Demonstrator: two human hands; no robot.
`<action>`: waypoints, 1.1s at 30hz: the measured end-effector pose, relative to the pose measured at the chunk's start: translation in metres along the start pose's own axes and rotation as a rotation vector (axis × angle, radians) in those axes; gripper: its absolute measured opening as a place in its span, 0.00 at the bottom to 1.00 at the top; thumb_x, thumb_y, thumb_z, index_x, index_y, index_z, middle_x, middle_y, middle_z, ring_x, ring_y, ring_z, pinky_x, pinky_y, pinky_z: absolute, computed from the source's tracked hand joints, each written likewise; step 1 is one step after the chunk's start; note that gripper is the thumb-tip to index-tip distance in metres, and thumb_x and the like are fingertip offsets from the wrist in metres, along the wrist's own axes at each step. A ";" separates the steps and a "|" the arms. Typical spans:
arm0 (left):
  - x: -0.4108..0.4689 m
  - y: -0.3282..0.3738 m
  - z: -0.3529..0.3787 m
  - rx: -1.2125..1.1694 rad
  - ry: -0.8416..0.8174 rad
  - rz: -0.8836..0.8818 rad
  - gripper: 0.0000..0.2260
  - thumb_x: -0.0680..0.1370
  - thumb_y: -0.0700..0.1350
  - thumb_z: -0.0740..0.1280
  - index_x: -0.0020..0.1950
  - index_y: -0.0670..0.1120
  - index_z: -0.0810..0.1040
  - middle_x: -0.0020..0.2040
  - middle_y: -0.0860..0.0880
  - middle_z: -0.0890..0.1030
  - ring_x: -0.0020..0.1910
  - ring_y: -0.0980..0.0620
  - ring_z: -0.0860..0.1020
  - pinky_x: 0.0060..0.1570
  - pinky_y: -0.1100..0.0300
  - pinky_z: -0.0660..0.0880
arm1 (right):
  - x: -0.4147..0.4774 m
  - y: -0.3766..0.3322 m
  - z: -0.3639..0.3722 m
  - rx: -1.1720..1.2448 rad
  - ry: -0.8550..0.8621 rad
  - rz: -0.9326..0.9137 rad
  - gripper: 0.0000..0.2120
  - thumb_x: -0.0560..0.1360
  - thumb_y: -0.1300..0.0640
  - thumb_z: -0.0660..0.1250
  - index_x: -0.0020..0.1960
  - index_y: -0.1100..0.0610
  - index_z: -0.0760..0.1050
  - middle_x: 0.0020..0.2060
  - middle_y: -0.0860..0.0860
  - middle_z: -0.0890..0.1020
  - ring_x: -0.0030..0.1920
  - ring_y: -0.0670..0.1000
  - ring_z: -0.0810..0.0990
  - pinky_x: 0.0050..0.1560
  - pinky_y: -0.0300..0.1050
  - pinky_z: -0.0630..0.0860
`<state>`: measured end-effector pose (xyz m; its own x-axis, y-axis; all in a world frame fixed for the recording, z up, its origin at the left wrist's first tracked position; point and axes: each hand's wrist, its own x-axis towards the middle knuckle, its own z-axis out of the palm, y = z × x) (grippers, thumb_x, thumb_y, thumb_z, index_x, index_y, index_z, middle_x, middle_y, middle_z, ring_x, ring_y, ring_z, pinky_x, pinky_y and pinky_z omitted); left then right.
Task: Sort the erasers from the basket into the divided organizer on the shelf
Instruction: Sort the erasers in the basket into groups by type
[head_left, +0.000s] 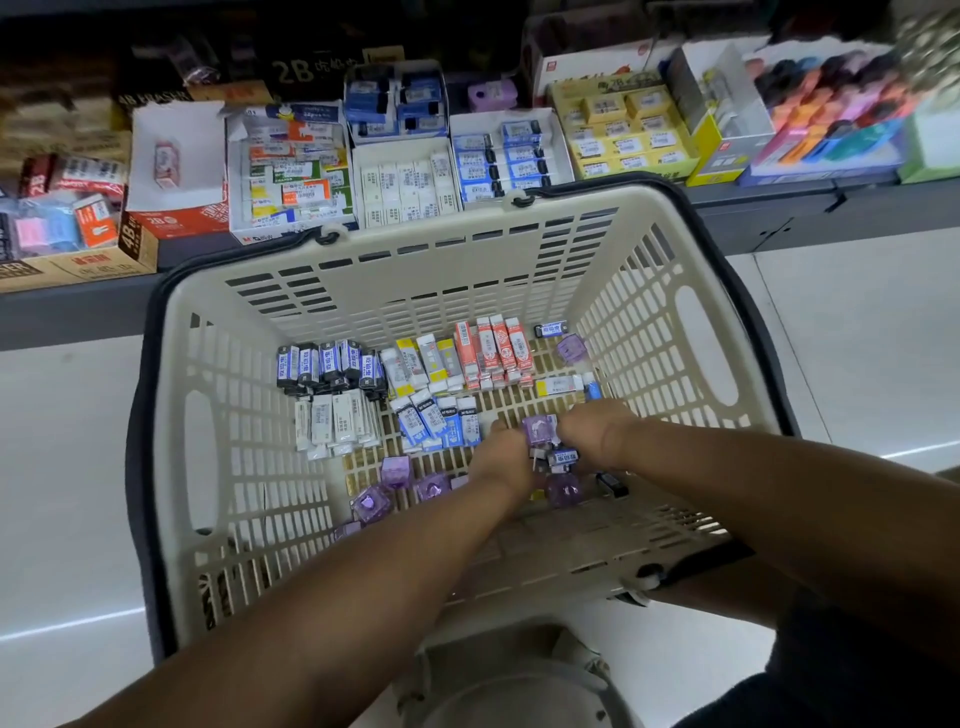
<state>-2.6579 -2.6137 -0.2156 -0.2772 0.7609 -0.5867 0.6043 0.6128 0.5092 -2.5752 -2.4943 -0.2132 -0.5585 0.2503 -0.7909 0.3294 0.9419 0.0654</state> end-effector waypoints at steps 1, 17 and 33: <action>0.000 0.001 -0.001 0.021 -0.009 0.001 0.20 0.74 0.47 0.72 0.64 0.44 0.76 0.60 0.41 0.70 0.55 0.40 0.77 0.54 0.55 0.73 | -0.001 0.000 -0.001 0.027 -0.003 -0.003 0.13 0.72 0.50 0.70 0.52 0.56 0.77 0.49 0.51 0.80 0.50 0.54 0.80 0.41 0.42 0.72; -0.026 -0.019 -0.079 -1.408 -0.153 -0.327 0.06 0.78 0.35 0.64 0.44 0.44 0.75 0.44 0.45 0.79 0.42 0.50 0.78 0.46 0.56 0.77 | -0.030 0.016 -0.078 1.052 -0.099 -0.100 0.09 0.74 0.55 0.70 0.39 0.61 0.78 0.30 0.49 0.82 0.27 0.42 0.80 0.33 0.36 0.75; -0.088 -0.085 -0.130 -2.108 0.214 -0.460 0.06 0.80 0.41 0.62 0.48 0.40 0.75 0.41 0.42 0.77 0.36 0.49 0.76 0.28 0.62 0.79 | 0.002 -0.108 -0.160 1.311 0.248 -0.041 0.19 0.77 0.47 0.65 0.44 0.63 0.80 0.34 0.56 0.83 0.31 0.50 0.80 0.35 0.39 0.75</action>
<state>-2.7822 -2.7052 -0.1254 -0.2702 0.4447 -0.8539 -0.9627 -0.1371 0.2333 -2.7341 -2.5598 -0.1247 -0.6622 0.3930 -0.6381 0.7147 0.0751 -0.6954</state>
